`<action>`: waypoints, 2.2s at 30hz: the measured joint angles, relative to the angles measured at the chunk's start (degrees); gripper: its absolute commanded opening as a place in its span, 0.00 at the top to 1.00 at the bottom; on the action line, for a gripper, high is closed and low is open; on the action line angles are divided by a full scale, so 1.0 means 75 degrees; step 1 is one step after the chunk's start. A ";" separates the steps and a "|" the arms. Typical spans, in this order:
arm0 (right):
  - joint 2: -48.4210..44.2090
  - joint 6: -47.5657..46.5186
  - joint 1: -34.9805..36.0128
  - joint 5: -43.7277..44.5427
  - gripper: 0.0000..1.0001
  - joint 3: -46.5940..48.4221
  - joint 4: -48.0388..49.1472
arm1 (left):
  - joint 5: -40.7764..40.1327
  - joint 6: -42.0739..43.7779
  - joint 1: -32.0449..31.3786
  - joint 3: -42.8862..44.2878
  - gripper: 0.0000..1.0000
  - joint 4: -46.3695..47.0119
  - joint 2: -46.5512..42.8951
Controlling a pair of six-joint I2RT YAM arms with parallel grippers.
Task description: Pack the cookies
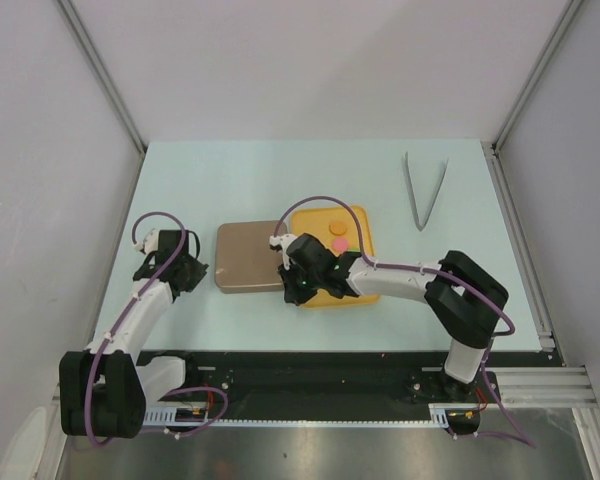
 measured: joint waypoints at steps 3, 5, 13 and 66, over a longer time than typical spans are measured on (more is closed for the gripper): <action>0.0230 0.0003 0.0015 0.0047 1.00 0.0000 0.0242 | 0.0000 0.0000 0.0000 0.0000 0.98 0.0000 0.0000; 0.0361 0.0006 0.0015 0.0085 1.00 0.0000 0.0373 | 0.0000 0.0000 0.0000 0.0000 0.98 0.0000 0.0000; 0.0571 0.0006 -0.0038 0.0399 1.00 0.0000 0.0691 | 0.0000 0.0000 0.0000 0.0000 0.99 0.0006 0.0000; -0.0041 -0.0122 0.0020 0.0737 1.00 0.0653 -0.0015 | 0.0111 0.0003 0.0000 0.0000 0.98 0.0157 0.0003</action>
